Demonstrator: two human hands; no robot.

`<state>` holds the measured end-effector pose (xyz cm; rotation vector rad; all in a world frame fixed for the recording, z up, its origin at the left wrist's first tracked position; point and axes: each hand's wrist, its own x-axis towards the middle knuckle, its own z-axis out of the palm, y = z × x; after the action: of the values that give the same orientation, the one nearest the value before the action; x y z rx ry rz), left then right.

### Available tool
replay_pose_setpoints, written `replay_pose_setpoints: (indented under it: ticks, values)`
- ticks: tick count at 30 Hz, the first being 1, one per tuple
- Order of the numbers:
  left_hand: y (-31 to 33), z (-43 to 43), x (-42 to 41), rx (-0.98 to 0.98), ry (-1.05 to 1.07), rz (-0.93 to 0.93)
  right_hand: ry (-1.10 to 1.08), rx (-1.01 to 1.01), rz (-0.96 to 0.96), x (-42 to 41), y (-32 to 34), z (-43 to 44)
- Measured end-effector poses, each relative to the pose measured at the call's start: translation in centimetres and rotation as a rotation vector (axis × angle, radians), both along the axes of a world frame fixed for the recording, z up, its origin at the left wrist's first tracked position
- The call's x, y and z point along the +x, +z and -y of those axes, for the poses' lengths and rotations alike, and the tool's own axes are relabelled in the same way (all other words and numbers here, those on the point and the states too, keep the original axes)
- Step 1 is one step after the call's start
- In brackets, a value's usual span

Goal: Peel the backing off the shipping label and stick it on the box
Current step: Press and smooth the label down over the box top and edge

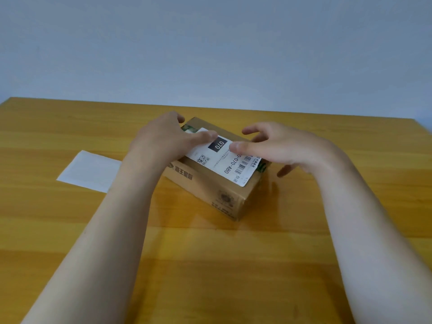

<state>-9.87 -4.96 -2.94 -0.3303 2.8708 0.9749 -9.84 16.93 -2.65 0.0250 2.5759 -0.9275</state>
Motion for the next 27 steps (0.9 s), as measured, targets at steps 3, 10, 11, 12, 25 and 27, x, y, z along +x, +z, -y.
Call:
replay_pose_setpoints:
  ticks: [3, 10, 11, 12, 25, 27]
  values:
    - [0.6, 0.1, 0.4, -0.024, -0.116, 0.083, 0.004, -0.039, 0.135, 0.5, 0.3, 0.1]
    - [0.5, -0.5, 0.6, -0.041, -0.228, 0.098, 0.017, -0.026, 0.057, 0.8, 0.6, 0.8]
    - [0.5, -0.6, 0.6, -0.042, -0.231, 0.091, 0.019, -0.019, 0.042, 0.8, 0.6, 0.8]
    - [0.5, -0.6, 0.6, -0.044, -0.235, 0.083, 0.024, -0.013, 0.029, 0.8, 0.5, 0.9]
    - [-0.8, -0.8, -0.1, -0.064, -0.114, -0.017, -0.071, -0.048, -0.153, -0.1, -1.3, 1.2]
    - [-1.1, -1.0, -0.2, -0.11, -0.091, -0.049, -0.075, -0.031, -0.211, -0.1, -1.6, 1.4]
